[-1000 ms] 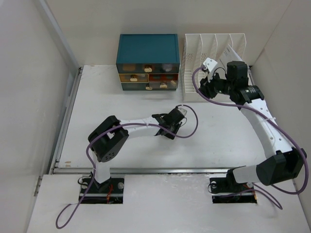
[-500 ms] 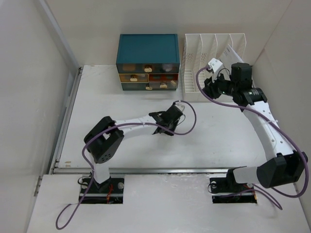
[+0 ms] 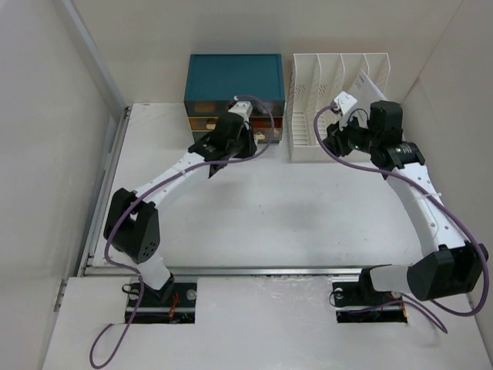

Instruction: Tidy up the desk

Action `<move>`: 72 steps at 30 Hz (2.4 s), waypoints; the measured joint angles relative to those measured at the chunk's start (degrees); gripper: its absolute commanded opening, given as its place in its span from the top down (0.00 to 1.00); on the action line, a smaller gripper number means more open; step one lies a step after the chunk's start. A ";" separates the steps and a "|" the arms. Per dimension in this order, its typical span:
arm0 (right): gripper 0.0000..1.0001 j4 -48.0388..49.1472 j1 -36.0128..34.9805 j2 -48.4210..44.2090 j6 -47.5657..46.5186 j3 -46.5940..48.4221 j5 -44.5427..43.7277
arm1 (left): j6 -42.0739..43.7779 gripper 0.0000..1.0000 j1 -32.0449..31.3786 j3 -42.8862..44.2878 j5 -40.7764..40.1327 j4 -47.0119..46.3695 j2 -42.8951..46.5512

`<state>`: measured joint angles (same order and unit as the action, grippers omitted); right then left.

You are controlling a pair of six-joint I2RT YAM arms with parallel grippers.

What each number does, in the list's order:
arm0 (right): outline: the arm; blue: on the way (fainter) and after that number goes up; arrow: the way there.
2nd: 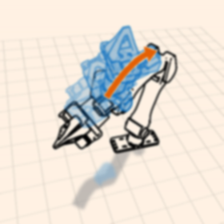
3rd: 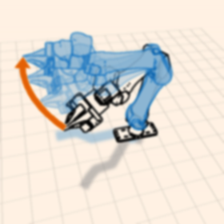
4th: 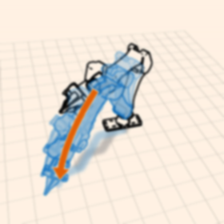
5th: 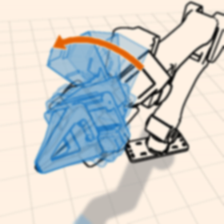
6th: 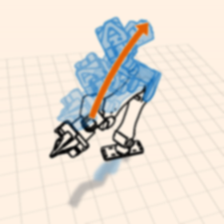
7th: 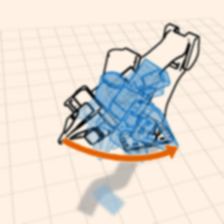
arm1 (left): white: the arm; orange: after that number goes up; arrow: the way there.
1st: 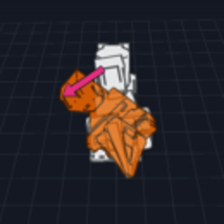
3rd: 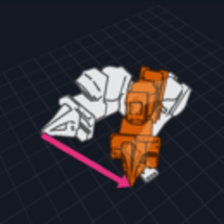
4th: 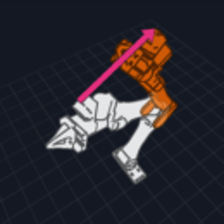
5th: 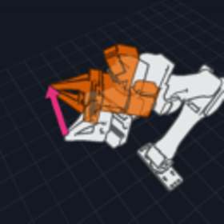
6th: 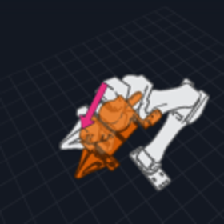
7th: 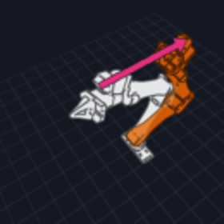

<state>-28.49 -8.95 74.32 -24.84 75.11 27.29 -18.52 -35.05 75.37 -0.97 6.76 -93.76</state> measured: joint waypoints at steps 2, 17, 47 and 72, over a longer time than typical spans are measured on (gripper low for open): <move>0.58 -0.02 0.00 1.11 0.13 0.00 1.53 | 0.13 0.98 1.77 3.41 1.55 0.09 -2.01; 0.58 -1.95 0.00 8.50 0.24 0.04 7.48 | 2.40 0.98 12.20 17.77 10.78 3.80 -12.79; 0.58 -2.10 0.00 10.03 0.22 0.04 9.01 | 9.22 0.94 12.24 32.39 13.68 12.41 -23.26; 0.58 -3.08 0.00 10.93 -0.46 0.07 10.73 | 27.93 0.94 6.10 32.68 -5.86 16.63 -19.54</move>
<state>-31.57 -8.95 85.25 -25.30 75.18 38.02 9.41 -28.95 108.05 -6.83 23.40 -113.30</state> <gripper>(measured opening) 0.417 0.204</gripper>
